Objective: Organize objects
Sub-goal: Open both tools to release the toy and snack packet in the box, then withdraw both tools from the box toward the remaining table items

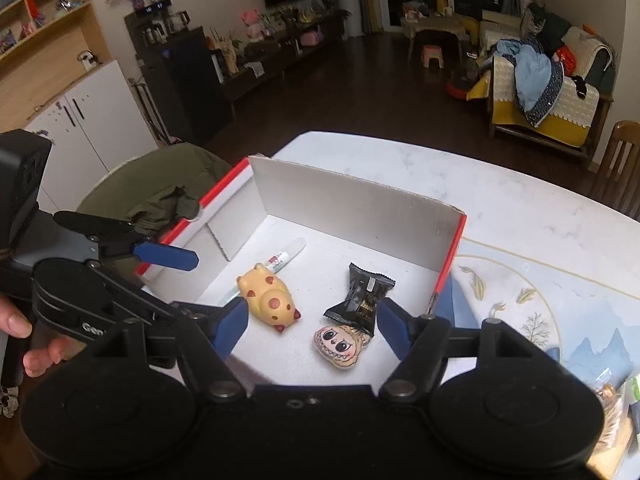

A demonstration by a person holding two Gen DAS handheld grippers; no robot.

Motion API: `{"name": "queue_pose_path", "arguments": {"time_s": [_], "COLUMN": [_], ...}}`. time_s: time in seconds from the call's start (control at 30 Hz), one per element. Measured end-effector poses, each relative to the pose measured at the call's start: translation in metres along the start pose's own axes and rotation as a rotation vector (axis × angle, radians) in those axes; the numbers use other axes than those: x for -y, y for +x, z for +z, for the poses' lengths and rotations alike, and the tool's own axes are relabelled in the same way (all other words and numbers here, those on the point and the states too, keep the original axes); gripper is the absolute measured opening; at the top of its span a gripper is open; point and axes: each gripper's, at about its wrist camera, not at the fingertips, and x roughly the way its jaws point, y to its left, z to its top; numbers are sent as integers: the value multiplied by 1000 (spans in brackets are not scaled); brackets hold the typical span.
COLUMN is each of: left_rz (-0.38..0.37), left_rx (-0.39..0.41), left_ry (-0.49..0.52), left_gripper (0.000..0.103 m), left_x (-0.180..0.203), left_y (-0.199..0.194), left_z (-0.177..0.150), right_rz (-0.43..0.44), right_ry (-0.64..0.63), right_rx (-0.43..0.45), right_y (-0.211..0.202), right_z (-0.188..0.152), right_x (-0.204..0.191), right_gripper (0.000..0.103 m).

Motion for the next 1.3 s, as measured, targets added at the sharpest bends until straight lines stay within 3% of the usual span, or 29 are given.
{"name": "queue_pose_path", "arguments": {"time_s": [0.4, 0.7, 0.97, 1.3], "left_rz": [60, 69, 30, -34], "left_rx": [123, 151, 146, 127], "left_ry": [1, 10, -24, 21], "left_gripper": [84, 84, 87, 90], "left_x": [46, 85, 118, 176], "left_y": [-46, -52, -36, -7], "left_z": [-18, -35, -46, -55], "right_rz": [49, 76, 35, -110], "right_ry": [-58, -64, -21, 57], "right_rx": [101, 142, 187, 155], "right_y": [-53, -84, -107, -123], "right_z": [-29, -62, -102, -155], "right_x": [5, 21, 51, 108], "right_gripper": [82, 90, 102, 102]}}
